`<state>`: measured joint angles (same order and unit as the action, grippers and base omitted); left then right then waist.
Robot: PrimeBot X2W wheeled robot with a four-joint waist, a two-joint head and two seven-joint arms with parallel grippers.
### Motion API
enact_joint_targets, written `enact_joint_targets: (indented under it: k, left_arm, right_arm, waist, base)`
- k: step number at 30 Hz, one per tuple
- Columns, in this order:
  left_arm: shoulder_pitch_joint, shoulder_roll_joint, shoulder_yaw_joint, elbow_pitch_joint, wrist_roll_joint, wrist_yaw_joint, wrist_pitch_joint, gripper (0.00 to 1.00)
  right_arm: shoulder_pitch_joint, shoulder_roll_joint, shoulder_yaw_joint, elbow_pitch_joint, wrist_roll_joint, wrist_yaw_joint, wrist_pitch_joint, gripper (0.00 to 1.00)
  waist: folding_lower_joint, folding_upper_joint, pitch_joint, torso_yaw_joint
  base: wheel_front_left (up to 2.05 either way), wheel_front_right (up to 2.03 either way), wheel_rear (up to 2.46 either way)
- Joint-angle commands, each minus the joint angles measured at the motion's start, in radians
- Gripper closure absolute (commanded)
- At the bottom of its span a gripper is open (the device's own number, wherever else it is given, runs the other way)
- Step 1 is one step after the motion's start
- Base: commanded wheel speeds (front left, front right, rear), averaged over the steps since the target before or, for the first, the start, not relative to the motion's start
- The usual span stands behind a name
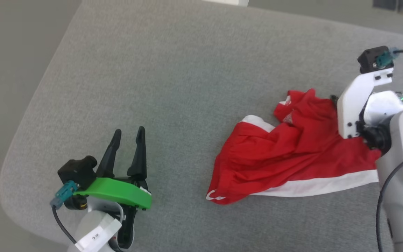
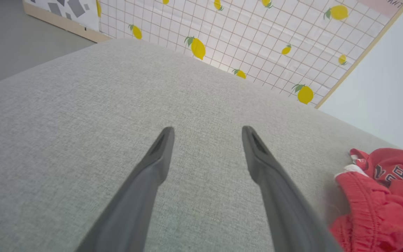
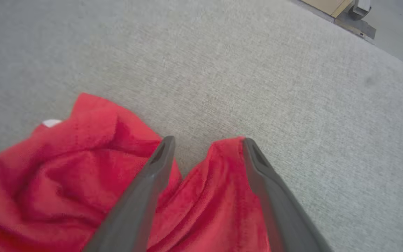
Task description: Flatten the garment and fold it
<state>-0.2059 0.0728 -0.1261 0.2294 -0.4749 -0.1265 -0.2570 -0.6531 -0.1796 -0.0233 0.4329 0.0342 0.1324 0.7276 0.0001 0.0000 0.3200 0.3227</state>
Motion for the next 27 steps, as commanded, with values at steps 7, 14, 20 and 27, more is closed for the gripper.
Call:
enact_joint_targets:
  k: [7,14,20,27]
  left_arm:
    - [0.034,0.032,-0.012,0.022,-0.007,-0.004,-0.005,0.00]
    - [0.073,0.047,-0.015,0.022,-0.015,-0.002,-0.002,0.00]
    - [0.102,0.048,-0.018,0.015,-0.021,0.007,0.005,0.00]
    - [0.080,0.040,-0.035,0.020,-0.038,0.036,0.094,0.00]
  right_arm:
    - [0.159,0.048,-0.076,-0.152,0.107,-0.002,-0.204,0.00]
    - [0.358,0.099,-0.148,-0.302,0.141,-0.002,-0.364,0.00]
    - [0.526,0.127,-0.188,-0.386,0.158,-0.002,-0.390,0.00]
    - [0.645,0.129,-0.210,-0.420,0.235,-0.002,-0.401,0.00]
  waist:
    - [-0.0001,0.0000,-0.155,-0.117]
    - [-0.0001,0.0000,-0.211,-0.182]
    - [-0.0001,0.0000,-0.227,-0.217]
    - [-0.0001,0.0000,-0.236,-0.243]
  base:
    - [0.00,0.00,0.00]
    - [0.00,0.00,0.00]
    - [0.00,0.00,0.00]
    - [0.00,0.00,0.00]
